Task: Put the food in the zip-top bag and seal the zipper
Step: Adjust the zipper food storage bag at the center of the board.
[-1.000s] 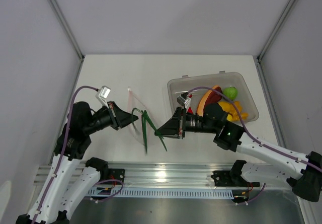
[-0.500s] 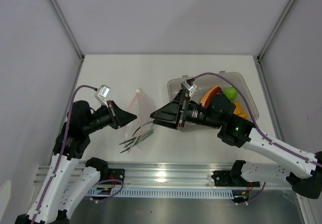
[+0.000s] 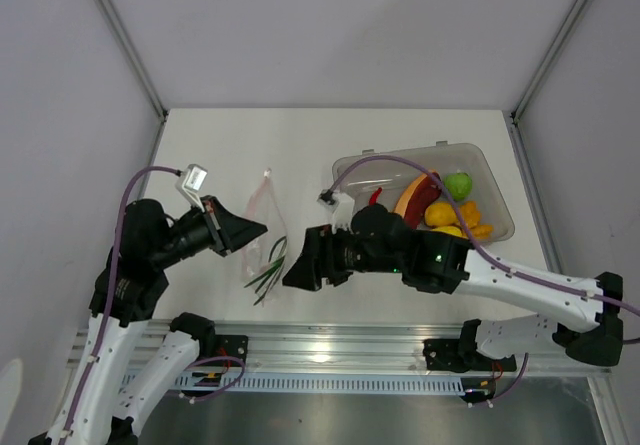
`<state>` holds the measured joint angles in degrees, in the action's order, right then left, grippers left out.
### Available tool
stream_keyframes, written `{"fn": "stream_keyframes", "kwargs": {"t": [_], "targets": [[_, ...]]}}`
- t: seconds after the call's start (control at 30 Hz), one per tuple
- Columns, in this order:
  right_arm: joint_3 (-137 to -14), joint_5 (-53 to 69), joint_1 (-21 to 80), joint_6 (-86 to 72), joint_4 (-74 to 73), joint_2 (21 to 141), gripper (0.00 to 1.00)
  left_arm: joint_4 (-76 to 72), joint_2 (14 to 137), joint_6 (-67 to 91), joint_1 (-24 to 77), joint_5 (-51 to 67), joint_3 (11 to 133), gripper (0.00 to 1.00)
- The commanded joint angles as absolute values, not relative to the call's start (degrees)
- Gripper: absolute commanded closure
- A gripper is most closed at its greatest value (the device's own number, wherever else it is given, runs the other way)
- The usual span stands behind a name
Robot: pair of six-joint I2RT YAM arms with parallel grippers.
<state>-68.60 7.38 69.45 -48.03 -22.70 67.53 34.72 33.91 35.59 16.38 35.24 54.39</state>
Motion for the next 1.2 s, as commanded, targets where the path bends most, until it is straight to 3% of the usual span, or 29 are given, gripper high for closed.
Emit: {"fn": "stream_keyframes", "kwargs": {"t": [0.0, 0.3, 1.17], "targets": [[-74.3, 0.7, 73.5, -40.6, -26.8, 70.2, 0.29, 33.2, 34.2, 36.1, 16.7, 36.7, 53.6, 0.99], [-79.5, -3.7, 73.8, -39.4, -27.9, 77.5, 0.36, 34.0, 34.0, 35.4, 16.7, 36.7, 53.5, 0.99], [-79.9, -0.8, 74.3, -42.1, -21.9, 78.0, 0.35, 34.5, 33.7, 34.8, 16.7, 36.6, 52.6, 0.99]]}}
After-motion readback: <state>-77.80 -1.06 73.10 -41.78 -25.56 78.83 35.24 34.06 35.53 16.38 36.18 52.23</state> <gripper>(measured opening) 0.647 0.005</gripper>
